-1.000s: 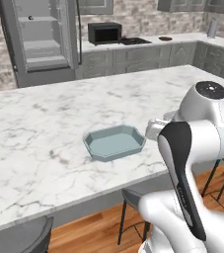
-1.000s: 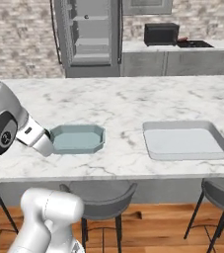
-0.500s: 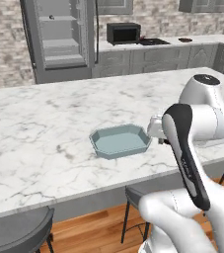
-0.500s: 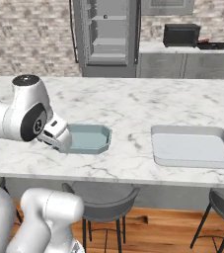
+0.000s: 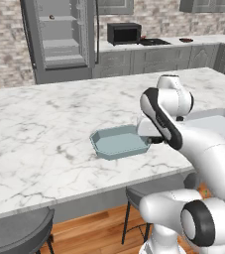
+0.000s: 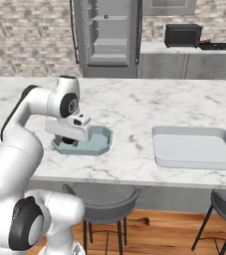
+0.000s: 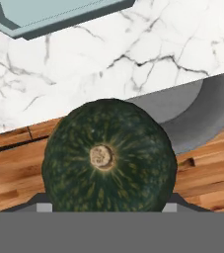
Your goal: Place the cold items (mushroom and squash) from the fridge in one tupperware on the dining counter. Place the warm items (kebab skewer and hot dog) in the stove area in another tupperware.
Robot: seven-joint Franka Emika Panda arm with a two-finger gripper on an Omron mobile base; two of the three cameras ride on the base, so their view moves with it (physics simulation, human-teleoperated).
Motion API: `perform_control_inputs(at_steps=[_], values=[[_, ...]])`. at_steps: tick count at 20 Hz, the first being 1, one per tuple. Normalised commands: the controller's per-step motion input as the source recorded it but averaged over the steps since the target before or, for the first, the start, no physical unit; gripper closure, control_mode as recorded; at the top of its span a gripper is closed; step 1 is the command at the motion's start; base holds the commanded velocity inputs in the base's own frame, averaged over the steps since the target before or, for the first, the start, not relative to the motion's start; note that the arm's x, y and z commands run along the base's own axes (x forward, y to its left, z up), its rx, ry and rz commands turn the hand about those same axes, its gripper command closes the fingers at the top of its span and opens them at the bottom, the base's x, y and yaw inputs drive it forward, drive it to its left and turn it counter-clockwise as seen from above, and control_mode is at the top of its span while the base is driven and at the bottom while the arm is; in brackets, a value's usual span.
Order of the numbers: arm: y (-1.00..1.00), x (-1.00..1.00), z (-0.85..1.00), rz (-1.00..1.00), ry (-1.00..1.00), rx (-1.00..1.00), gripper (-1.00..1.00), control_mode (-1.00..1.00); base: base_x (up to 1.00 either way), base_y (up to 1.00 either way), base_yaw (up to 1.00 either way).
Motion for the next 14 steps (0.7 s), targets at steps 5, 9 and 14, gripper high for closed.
perform_control_inputs(at_steps=[5, 9, 14], values=[[0.0, 0.77, -0.44, 0.05, 0.16, 0.0, 1.0, -1.0, 0.0, 0.0, 0.0], [0.0, 0.54, -0.3, 0.01, 0.04, 0.0, 1.0, -1.0, 0.0, 0.0, 0.0], [0.0, 0.51, -0.33, 0.01, 0.0, 0.0, 1.0, -1.0, 0.0, 0.0, 0.0]])
